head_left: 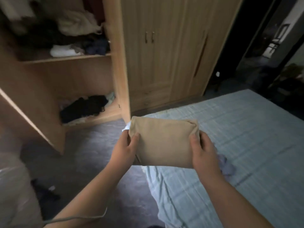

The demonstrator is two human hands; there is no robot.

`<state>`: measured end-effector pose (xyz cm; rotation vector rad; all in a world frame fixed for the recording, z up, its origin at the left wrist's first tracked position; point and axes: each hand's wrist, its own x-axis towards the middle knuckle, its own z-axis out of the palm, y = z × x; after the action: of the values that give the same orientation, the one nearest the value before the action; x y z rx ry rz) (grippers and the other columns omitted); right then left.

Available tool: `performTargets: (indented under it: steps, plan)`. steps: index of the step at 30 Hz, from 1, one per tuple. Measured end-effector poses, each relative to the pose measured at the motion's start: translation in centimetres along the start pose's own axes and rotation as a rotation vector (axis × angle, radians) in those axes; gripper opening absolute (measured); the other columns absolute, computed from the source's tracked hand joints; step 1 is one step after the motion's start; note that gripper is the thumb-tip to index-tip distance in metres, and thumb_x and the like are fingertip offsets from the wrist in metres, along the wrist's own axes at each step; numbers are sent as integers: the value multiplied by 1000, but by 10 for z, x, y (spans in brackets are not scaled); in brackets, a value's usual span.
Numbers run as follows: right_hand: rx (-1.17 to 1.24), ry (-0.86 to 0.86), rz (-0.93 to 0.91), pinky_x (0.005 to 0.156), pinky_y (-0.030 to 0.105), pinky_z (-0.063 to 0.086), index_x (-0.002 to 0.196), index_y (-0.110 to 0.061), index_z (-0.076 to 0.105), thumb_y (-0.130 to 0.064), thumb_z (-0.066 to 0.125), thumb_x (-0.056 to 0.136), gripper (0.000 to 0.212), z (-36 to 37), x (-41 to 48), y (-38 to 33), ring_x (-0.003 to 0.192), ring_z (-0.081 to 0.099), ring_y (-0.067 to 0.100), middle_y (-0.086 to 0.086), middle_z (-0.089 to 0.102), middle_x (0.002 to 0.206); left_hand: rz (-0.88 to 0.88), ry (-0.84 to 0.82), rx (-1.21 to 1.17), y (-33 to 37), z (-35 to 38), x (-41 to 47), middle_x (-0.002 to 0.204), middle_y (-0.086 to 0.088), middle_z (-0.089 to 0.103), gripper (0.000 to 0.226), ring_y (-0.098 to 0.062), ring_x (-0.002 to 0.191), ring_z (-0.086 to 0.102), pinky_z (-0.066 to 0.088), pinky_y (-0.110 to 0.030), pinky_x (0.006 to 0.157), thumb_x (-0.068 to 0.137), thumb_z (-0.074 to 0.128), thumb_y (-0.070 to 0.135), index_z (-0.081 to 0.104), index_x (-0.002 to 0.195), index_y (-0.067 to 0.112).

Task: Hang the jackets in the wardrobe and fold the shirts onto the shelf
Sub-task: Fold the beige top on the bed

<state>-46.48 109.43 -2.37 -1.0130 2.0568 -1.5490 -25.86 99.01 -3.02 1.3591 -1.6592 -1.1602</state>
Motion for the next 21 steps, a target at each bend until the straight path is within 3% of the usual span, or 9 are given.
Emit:
performTargets:
  steps: [3,5,10,14,17,21]
  plan:
    - [25,-139,-58,66,8,40,99,-27,60,-46,50,99,21,94,7,-35,84,58,-10,-15,65,93,-18,138,15,-30,-78,26,92,14,62,12,2,86,56,42,-28,69,100,49,38,54,103,27]
    - [34,-197,-86,66,15,41,94,-26,59,-55,45,92,32,150,12,-53,82,59,-4,-17,65,88,-47,210,14,-45,-125,41,89,11,62,10,1,83,56,42,-23,68,100,49,36,54,100,27]
    - [-24,-329,-155,66,27,40,92,-23,53,-45,40,102,28,251,21,-84,81,57,-2,-9,61,84,-86,368,15,-68,-210,74,79,6,60,12,-2,71,54,41,-23,62,99,52,36,53,93,26]
    - [-112,-407,-213,64,31,39,92,-21,50,-37,39,105,23,307,43,-92,76,56,-1,-9,59,79,-116,434,16,-84,-241,105,79,3,60,11,-4,71,56,43,-25,64,97,54,37,55,94,27]
    - [-106,-463,-208,64,15,37,97,-26,50,-32,40,105,14,344,69,-91,76,54,-9,-15,57,81,-150,484,33,-97,-251,135,85,-1,61,13,-8,76,58,46,-28,69,98,53,37,55,99,24]
    - [-35,-533,-173,71,31,41,99,-28,53,-35,42,104,13,391,120,-87,78,56,-1,-15,60,82,-179,534,78,-105,-257,191,80,-2,57,13,0,65,50,38,-15,59,99,51,35,52,95,24]
